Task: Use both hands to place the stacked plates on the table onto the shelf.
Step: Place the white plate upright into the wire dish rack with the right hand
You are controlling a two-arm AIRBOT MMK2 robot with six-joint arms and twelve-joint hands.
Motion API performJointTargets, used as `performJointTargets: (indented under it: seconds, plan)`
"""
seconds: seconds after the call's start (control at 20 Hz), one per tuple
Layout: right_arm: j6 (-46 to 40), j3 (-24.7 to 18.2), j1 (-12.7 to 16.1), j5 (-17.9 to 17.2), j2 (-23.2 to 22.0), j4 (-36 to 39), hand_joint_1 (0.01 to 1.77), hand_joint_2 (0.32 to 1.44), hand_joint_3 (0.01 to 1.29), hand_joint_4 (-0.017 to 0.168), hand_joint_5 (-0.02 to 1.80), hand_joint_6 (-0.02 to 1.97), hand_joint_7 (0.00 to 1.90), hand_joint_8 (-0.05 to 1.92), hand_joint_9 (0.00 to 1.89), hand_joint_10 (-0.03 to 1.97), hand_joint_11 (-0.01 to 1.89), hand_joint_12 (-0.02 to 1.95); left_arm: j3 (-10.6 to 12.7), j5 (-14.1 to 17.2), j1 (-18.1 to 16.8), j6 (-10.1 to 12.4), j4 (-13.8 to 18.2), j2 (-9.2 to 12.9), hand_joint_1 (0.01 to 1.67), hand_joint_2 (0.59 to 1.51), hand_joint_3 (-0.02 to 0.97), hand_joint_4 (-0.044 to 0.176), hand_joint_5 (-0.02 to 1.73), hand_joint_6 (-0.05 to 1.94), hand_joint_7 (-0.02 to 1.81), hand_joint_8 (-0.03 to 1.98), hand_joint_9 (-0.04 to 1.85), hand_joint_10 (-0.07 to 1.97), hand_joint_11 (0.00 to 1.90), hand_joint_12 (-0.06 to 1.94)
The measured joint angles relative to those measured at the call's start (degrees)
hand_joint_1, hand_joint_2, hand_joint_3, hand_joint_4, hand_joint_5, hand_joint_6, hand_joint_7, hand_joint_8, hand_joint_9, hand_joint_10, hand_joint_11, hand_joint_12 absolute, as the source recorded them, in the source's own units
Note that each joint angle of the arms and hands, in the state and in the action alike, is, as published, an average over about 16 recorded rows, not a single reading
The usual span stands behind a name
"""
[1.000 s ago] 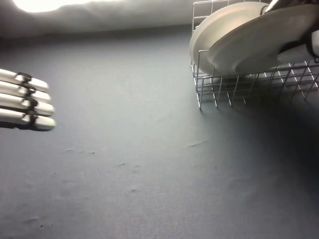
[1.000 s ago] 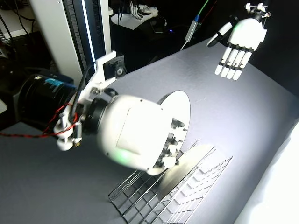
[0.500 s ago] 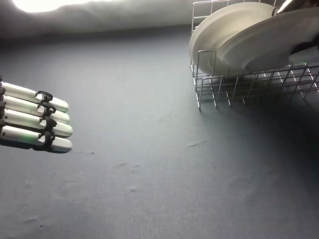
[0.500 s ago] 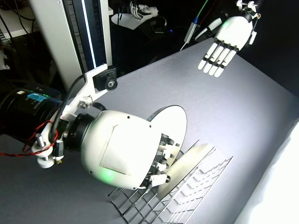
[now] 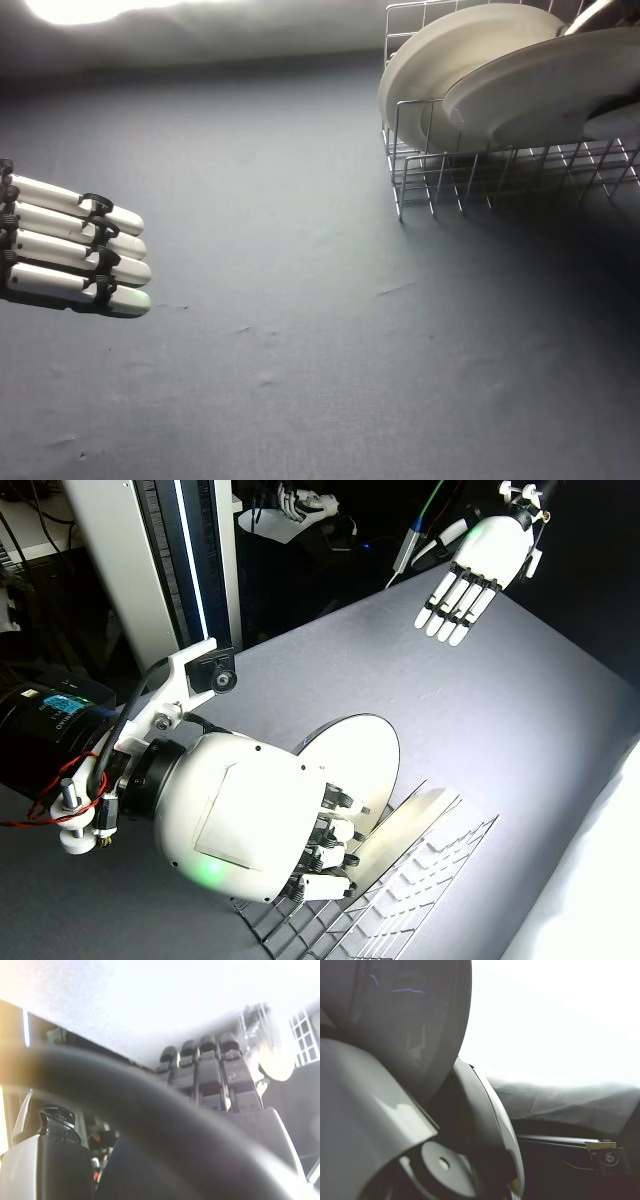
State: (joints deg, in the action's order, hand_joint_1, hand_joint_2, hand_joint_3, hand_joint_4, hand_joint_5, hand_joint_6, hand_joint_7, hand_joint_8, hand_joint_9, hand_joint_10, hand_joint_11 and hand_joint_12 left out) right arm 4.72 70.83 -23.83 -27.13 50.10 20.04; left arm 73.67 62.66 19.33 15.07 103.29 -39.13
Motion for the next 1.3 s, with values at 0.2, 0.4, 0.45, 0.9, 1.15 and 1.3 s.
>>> performJointTargets:
  seconds: [0.2, 0.4, 0.45, 0.9, 1.15, 1.3]
  plan:
    - [1.07, 0.29, -0.2, 0.24, 0.05, 0.2, 1.21, 1.01, 0.01, -0.006, 0.8, 0.42, 0.86, 0.15, 0.81, 0.15, 0.37, 1.2, -0.05, -0.03, 0.06, 0.0, 0.03, 0.0, 0.02, 1.09, 0.007, 0.002, 0.02, 0.01, 0.02, 0.0, 0.02, 0.0, 0.01, 0.0]
    - [1.99, 0.51, -0.28, 0.34, 0.09, 0.3, 1.16, 1.0, 0.01, -0.007, 0.69, 0.16, 0.76, 0.01, 0.72, 0.06, 0.24, 1.21, -0.05, -0.04, 0.06, 0.0, 0.03, 0.0, 0.02, 1.086, 0.007, 0.002, 0.02, 0.01, 0.02, 0.0, 0.02, 0.01, 0.01, 0.0]
    - [2.2, 0.56, -0.3, 0.36, 0.1, 0.31, 1.15, 1.0, 0.01, -0.007, 0.66, 0.09, 0.73, 0.01, 0.69, 0.05, 0.22, 1.21, -0.05, -0.04, 0.06, 0.0, 0.02, 0.0, 0.02, 1.085, 0.007, 0.002, 0.02, 0.01, 0.02, 0.0, 0.02, 0.01, 0.01, 0.0]
    - [3.51, 0.74, 0.04, 0.21, 0.19, 0.42, 1.03, 0.98, 0.01, -0.005, 0.36, 0.01, 0.4, 0.01, 0.4, 0.02, 0.03, 1.07, -0.05, -0.04, 0.06, 0.0, 0.02, 0.0, 0.02, 1.084, 0.007, 0.002, 0.02, 0.01, 0.02, 0.0, 0.02, 0.01, 0.01, 0.0]
    - [3.83, 0.76, 0.5, -0.2, 0.3, 0.39, 0.98, 0.98, 0.01, -0.003, 0.27, 0.01, 0.3, 0.01, 0.3, 0.02, 0.01, 0.99, -0.05, -0.04, 0.06, 0.0, 0.02, 0.0, 0.02, 1.083, 0.008, 0.002, 0.02, 0.01, 0.02, 0.0, 0.02, 0.01, 0.01, 0.0]
    - [4.11, 0.75, 0.78, -0.42, 0.39, 0.38, 0.96, 0.97, 0.01, -0.003, 0.25, 0.01, 0.27, 0.01, 0.28, 0.02, 0.01, 0.96, -0.05, -0.04, 0.06, 0.0, 0.02, 0.0, 0.02, 1.083, 0.008, 0.002, 0.02, 0.01, 0.02, 0.0, 0.02, 0.01, 0.01, 0.0]
